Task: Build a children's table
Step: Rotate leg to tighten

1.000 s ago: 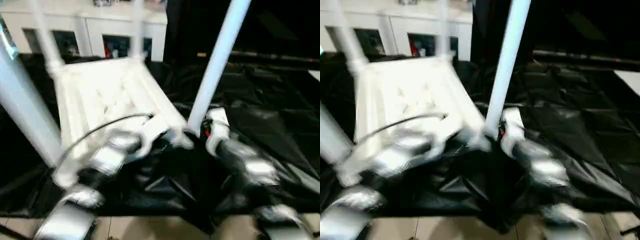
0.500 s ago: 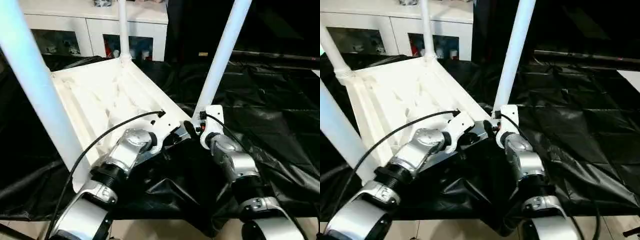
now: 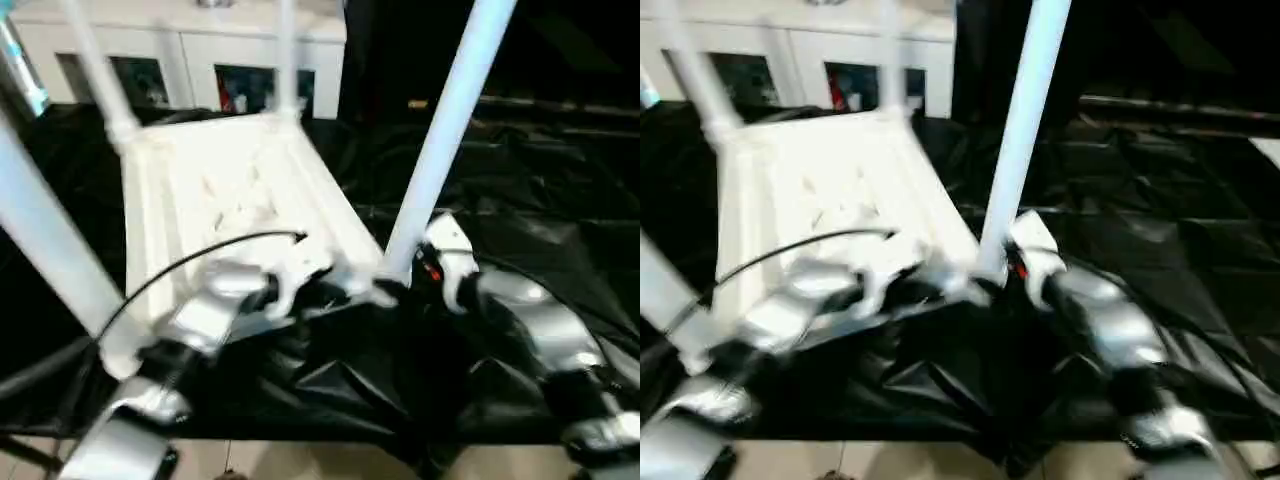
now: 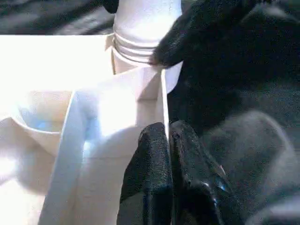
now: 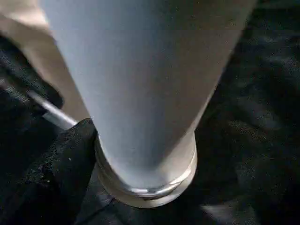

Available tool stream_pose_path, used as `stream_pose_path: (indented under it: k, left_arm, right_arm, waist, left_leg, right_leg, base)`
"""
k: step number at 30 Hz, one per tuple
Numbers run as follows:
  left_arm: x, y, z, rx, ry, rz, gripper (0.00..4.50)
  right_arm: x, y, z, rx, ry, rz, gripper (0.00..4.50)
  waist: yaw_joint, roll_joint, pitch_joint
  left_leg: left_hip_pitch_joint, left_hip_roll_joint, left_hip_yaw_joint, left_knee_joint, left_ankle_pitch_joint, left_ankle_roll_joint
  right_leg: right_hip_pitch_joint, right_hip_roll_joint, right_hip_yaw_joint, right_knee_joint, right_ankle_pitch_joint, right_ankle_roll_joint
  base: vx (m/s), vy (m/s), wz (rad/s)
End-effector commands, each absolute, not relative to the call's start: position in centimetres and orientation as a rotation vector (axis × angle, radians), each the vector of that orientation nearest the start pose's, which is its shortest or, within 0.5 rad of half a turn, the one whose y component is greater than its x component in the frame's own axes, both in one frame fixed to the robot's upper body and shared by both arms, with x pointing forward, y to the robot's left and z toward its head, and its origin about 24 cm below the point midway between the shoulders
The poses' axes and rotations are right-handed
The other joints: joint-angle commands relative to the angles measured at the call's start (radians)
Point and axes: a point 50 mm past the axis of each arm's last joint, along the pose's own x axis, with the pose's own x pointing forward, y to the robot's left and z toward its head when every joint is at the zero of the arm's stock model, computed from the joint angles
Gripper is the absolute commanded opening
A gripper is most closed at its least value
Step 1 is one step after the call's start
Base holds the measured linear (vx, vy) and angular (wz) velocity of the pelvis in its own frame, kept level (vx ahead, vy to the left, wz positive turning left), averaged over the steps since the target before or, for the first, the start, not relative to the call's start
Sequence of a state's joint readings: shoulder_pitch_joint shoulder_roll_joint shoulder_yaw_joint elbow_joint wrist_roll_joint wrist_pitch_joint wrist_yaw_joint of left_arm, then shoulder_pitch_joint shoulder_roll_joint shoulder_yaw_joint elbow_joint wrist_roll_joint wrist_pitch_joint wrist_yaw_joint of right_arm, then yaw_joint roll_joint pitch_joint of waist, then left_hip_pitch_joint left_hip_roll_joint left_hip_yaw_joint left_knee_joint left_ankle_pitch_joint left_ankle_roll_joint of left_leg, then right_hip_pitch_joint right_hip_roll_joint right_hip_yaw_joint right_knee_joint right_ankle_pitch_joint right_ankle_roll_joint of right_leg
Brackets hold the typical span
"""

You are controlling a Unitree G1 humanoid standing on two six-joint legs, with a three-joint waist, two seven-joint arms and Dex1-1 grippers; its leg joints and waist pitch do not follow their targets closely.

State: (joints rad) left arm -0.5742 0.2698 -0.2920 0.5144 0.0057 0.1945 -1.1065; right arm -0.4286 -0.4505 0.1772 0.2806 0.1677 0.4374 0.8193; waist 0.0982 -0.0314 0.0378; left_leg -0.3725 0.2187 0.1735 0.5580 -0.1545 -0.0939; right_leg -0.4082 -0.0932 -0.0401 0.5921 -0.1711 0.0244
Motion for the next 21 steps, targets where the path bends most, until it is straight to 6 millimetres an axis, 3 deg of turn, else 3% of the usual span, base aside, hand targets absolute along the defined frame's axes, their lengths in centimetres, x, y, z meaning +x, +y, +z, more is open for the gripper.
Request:
stream_pose_path:
  k: [1, 4, 7, 10, 21]
  left_arm:
    - [30.6, 9.6, 5.3, 0.291, 0.385, -1.389, 0.0]
    - [30.4, 9.8, 5.3, 0.285, 0.389, -1.405, 0.0]
    - [29.9, 10.1, 5.5, 0.27, 0.393, -1.441, 0.0]
    - [29.7, 10.2, 5.5, 0.27, 0.394, -1.448, 0.0]
    - [29.6, 10.2, 5.5, 0.276, 0.403, -1.449, 0.0]
  right_arm:
    - [30.4, -17.7, 6.8, -0.232, 0.461, 0.908, 4.44]
    - [30.0, -17.4, 6.8, -0.229, 0.468, 0.963, 4.44]
    - [29.7, -16.9, 6.8, -0.187, 0.466, 1.014, 4.44]
    - [29.8, -16.7, 6.9, -0.178, 0.458, 1.021, 4.44]
    - [29.4, -16.3, 6.4, -0.145, 0.46, 1.045, 3.47]
  waist:
    - [-0.003, -0.011, -0.055]
    - [-0.002, -0.018, -0.054]
    - [-0.003, -0.015, -0.054]
    - [-0.004, -0.014, -0.054]
    - [-0.003, -0.012, -0.057]
  left_leg:
    - [0.009, 0.006, 0.014, -0.057, -0.244, 0.035]
    - [0.009, 0.005, 0.015, -0.057, -0.254, 0.033]
    - [0.009, 0.006, 0.013, -0.057, -0.259, 0.028]
    - [0.01, 0.006, 0.014, -0.057, -0.245, 0.026]
    - [0.01, 0.003, 0.014, -0.052, -0.219, 0.03]
  right_leg:
    - [0.046, -0.027, 0.023, -0.062, -0.18, -0.198]
    - [0.046, -0.028, 0.023, -0.064, -0.208, -0.193]
    - [0.045, -0.031, 0.023, -0.064, -0.239, -0.186]
    - [0.043, -0.028, 0.023, -0.061, -0.212, -0.193]
    - [0.048, -0.027, 0.022, -0.055, -0.163, -0.207]
  base:
    - [0.0, 0.0, 0.0]
    - [0.0, 0.0, 0.0]
    - [0.0, 0.0, 0.0]
    - [0.0, 0.0, 0.0]
    - [0.0, 0.0, 0.0]
